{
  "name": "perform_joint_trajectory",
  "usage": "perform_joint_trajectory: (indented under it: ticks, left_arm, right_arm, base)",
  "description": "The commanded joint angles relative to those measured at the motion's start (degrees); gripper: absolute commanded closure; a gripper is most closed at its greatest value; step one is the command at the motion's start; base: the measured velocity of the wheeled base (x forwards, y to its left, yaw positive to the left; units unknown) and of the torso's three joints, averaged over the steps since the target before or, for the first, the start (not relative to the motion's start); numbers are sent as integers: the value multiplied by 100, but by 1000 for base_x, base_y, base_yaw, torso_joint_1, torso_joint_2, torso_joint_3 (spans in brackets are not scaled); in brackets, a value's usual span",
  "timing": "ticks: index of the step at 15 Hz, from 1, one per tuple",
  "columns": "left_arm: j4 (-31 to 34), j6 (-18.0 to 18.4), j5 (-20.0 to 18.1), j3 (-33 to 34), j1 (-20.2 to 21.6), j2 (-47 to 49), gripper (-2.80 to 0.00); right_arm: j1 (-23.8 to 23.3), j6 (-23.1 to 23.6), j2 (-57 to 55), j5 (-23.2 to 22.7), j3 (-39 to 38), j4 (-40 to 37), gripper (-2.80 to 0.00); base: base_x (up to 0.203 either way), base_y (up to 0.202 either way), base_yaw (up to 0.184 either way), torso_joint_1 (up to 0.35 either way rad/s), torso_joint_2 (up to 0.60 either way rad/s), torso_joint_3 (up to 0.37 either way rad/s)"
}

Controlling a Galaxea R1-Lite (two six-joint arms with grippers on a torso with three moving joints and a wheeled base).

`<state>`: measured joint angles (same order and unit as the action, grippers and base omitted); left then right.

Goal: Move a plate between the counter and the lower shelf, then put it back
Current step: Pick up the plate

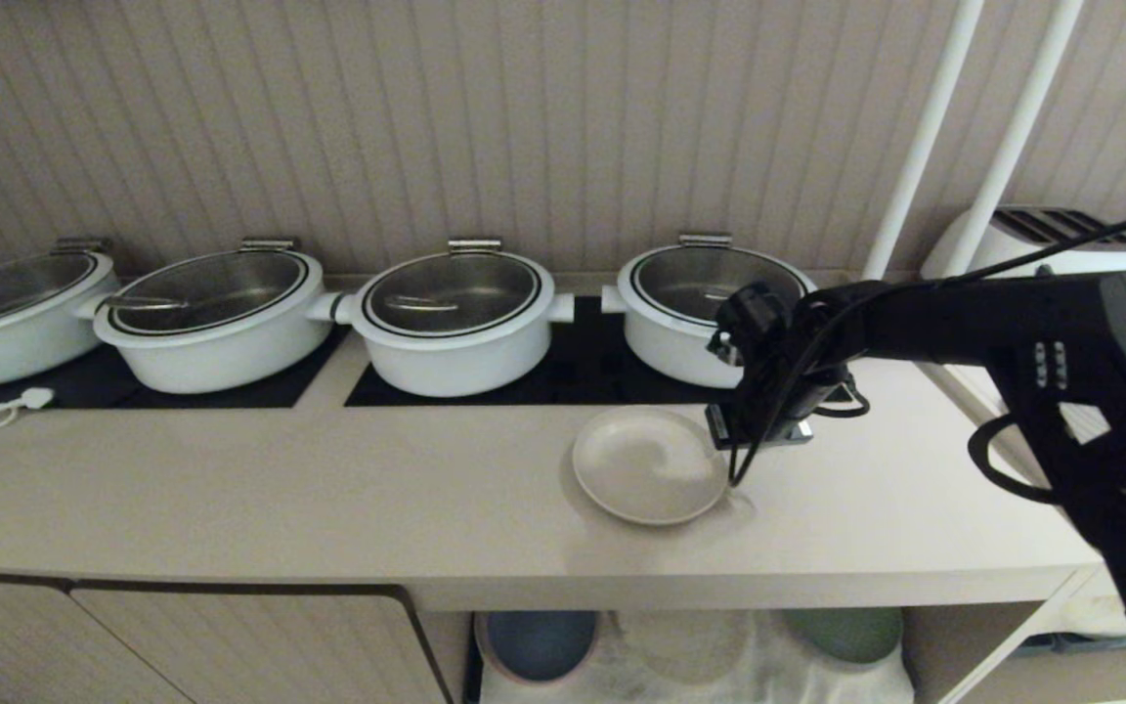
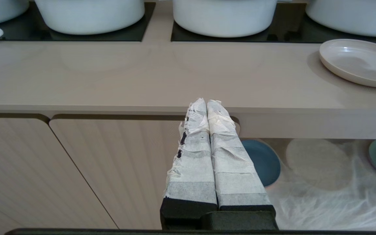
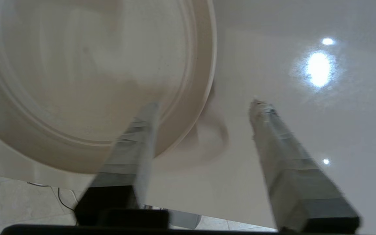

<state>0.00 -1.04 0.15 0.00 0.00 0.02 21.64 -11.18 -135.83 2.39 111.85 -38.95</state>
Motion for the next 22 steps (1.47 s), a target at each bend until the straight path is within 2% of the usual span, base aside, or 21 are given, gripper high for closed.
perform_joint_trajectory:
  ticks: [1, 12, 22]
  left_arm:
    - [0, -2, 3, 0, 0, -2, 0]
    - [0, -2, 3, 0, 0, -2, 0]
    - [0, -2, 3, 0, 0, -2, 0]
  right_arm:
    - [25, -7, 2, -2, -5, -25, -280]
    - [165, -382, -448, 92, 4, 161, -280]
    - [192, -403, -603, 86, 4, 353, -280]
  base:
    - [0, 0, 0, 0, 0, 0]
    - [0, 0, 0, 0, 0, 0]
    - [0, 0, 0, 0, 0, 0]
